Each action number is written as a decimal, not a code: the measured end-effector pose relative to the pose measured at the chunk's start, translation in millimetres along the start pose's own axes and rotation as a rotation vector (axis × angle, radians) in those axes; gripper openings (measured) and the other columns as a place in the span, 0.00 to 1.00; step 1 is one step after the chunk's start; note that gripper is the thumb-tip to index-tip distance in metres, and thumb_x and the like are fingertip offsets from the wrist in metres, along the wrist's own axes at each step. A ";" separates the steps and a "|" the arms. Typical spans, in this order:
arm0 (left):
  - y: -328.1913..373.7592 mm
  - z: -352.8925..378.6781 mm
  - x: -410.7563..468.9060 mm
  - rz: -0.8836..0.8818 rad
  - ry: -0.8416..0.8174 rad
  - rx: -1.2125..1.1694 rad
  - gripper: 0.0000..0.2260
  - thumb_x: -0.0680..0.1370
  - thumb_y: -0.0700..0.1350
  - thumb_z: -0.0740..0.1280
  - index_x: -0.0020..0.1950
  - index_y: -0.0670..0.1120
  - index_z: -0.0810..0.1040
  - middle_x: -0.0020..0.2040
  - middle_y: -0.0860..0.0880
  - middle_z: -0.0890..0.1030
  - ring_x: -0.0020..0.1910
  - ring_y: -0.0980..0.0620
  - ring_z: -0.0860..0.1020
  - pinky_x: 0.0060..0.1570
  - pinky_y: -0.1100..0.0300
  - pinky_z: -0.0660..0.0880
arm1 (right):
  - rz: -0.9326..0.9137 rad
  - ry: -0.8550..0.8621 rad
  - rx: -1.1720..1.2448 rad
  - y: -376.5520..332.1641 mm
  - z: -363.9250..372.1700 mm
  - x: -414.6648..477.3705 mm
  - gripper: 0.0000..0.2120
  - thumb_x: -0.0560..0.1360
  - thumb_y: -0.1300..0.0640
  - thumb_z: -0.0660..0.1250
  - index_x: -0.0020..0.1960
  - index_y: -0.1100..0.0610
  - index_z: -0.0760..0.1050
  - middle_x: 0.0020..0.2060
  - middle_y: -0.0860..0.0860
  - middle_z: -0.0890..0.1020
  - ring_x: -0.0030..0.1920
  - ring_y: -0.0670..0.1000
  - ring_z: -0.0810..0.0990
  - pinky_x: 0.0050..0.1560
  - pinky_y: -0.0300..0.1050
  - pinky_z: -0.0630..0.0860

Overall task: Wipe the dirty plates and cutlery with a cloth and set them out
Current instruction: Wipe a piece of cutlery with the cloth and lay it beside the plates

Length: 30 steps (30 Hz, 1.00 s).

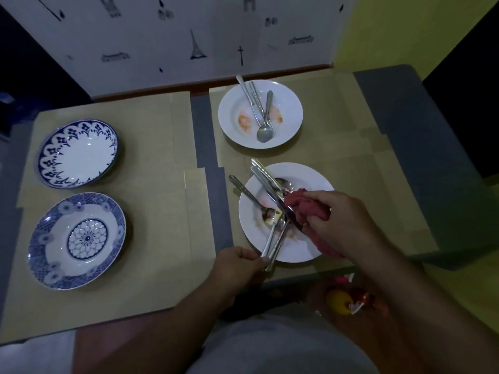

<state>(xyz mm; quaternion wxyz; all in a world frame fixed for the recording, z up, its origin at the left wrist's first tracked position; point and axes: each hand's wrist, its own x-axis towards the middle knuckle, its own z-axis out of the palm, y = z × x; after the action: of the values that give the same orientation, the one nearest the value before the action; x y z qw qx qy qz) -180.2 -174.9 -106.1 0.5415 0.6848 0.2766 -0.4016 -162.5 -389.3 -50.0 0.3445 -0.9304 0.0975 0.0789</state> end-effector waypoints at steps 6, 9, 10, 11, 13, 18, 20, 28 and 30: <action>3.6 -7.2 -5.4 0.016 0.038 -0.015 0.11 0.71 0.39 0.78 0.50 0.38 0.82 0.42 0.42 0.87 0.40 0.46 0.86 0.35 0.60 0.81 | 0.015 -0.006 -0.009 -5.5 3.4 -3.9 0.19 0.72 0.60 0.70 0.61 0.45 0.80 0.51 0.42 0.83 0.47 0.41 0.76 0.47 0.28 0.69; 2.4 -17.6 -10.2 0.044 0.042 -0.014 0.10 0.72 0.39 0.78 0.51 0.40 0.83 0.42 0.45 0.86 0.36 0.54 0.85 0.31 0.67 0.78 | 0.018 0.010 -0.008 -9.5 5.6 -3.7 0.19 0.72 0.60 0.70 0.60 0.44 0.80 0.50 0.41 0.82 0.46 0.40 0.76 0.47 0.27 0.68; 1.5 -21.3 -11.5 0.050 0.038 -0.022 0.10 0.72 0.38 0.77 0.51 0.41 0.83 0.42 0.46 0.86 0.35 0.56 0.84 0.31 0.67 0.77 | 0.016 0.015 -0.009 -10.9 6.6 -3.3 0.19 0.72 0.60 0.71 0.61 0.44 0.80 0.51 0.41 0.82 0.47 0.39 0.76 0.48 0.29 0.69; -0.1 -25.6 -12.2 0.055 0.028 -0.033 0.10 0.72 0.38 0.77 0.52 0.41 0.83 0.42 0.47 0.86 0.36 0.56 0.85 0.32 0.67 0.78 | 0.017 0.020 -0.009 -13.2 7.4 -3.1 0.19 0.72 0.59 0.71 0.61 0.44 0.80 0.51 0.39 0.82 0.46 0.37 0.76 0.48 0.28 0.69; -4.5 -34.9 -13.5 0.063 0.012 -0.050 0.12 0.71 0.38 0.78 0.53 0.41 0.83 0.43 0.46 0.87 0.41 0.53 0.86 0.37 0.64 0.80 | 0.005 0.031 0.016 -20.8 8.2 -3.6 0.19 0.72 0.61 0.71 0.58 0.42 0.80 0.44 0.28 0.78 0.44 0.29 0.75 0.45 0.20 0.66; -14.7 -61.7 -23.8 0.077 -0.002 -0.090 0.12 0.71 0.37 0.77 0.53 0.42 0.82 0.43 0.44 0.87 0.43 0.48 0.86 0.44 0.56 0.82 | -0.069 0.039 0.097 -40.9 13.7 -3.8 0.30 0.72 0.66 0.70 0.46 0.28 0.72 0.34 0.21 0.75 0.43 0.22 0.72 0.41 0.16 0.64; -15.6 -74.6 -28.0 0.085 -0.022 -0.129 0.13 0.72 0.37 0.77 0.55 0.43 0.82 0.45 0.41 0.86 0.42 0.50 0.85 0.39 0.61 0.80 | -0.080 0.056 0.077 -45.0 20.7 -1.1 0.26 0.72 0.66 0.71 0.50 0.32 0.76 0.37 0.25 0.76 0.43 0.26 0.74 0.42 0.16 0.63; 5.0 -98.1 -27.6 0.105 -0.263 -0.276 0.12 0.78 0.32 0.67 0.54 0.46 0.87 0.36 0.48 0.74 0.38 0.56 0.77 0.42 0.63 0.78 | -0.189 0.023 0.053 -85.0 43.8 14.4 0.21 0.75 0.62 0.69 0.66 0.49 0.76 0.57 0.46 0.81 0.56 0.45 0.77 0.59 0.35 0.71; 11.7 -102.7 -27.3 0.123 -0.280 -0.270 0.11 0.78 0.32 0.67 0.52 0.44 0.86 0.39 0.46 0.75 0.39 0.54 0.78 0.43 0.62 0.79 | -0.269 0.015 0.051 -95.0 48.7 18.8 0.22 0.75 0.64 0.68 0.68 0.52 0.75 0.60 0.49 0.80 0.58 0.46 0.76 0.61 0.39 0.71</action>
<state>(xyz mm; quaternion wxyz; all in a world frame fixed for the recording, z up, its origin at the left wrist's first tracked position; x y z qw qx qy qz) -159.3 -77.5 -67.4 0.6851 0.5590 0.2079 -0.4183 -125.8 -289.1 -31.2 0.3746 -0.9266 -0.0235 0.0227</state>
